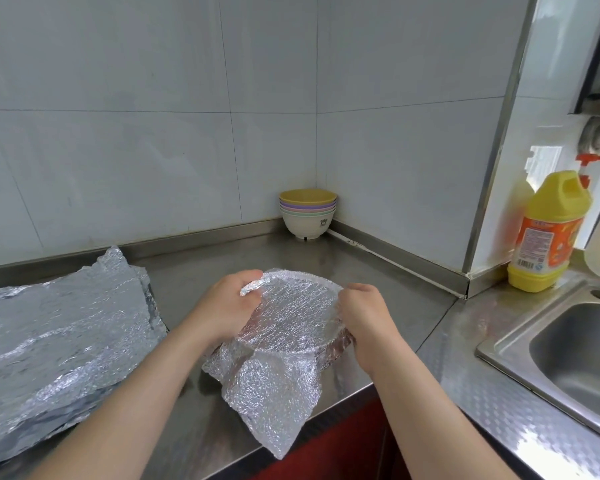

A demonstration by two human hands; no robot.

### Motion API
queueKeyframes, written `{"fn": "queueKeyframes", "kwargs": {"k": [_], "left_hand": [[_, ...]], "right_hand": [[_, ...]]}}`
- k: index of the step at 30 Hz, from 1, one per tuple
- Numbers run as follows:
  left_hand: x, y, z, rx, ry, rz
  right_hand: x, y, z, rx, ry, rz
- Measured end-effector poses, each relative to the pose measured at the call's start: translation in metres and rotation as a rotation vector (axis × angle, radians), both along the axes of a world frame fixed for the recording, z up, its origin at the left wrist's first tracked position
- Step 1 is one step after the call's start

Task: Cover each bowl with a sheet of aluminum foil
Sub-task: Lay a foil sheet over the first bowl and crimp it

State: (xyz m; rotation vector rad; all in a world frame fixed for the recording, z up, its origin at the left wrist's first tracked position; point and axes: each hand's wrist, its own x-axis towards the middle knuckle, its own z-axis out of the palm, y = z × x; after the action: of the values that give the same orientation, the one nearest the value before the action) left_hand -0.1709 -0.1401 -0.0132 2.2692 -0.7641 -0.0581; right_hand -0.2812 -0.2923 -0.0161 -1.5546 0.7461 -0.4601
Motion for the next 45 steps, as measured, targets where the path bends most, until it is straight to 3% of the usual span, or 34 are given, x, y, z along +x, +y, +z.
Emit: {"fn": "queueKeyframes", "kwargs": {"k": [4,11,16,23,27,45], "left_hand": [[0.008,-0.005,0.006,-0.011,-0.018,0.001],[0.014,-0.009,0.010,0.077,-0.258,0.110],[0.016,-0.009,0.015,0.054,-0.211,0.119],[0.028,-0.018,0.022,0.154,-0.237,0.062],[0.031,-0.023,0.024,0.160,-0.237,0.037],[0.028,-0.041,0.025,0.188,-0.289,-0.098]], "right_hand": [[0.000,-0.005,0.006,-0.109,0.009,-0.001],[0.005,0.007,-0.002,-0.225,0.016,-0.030],[0.002,0.000,0.004,-0.196,0.012,0.044],[0.028,-0.007,0.021,-0.430,0.128,0.203],[0.034,-0.005,0.015,-0.466,0.171,0.247],[0.011,-0.006,0.014,-0.193,0.057,0.183]]}}
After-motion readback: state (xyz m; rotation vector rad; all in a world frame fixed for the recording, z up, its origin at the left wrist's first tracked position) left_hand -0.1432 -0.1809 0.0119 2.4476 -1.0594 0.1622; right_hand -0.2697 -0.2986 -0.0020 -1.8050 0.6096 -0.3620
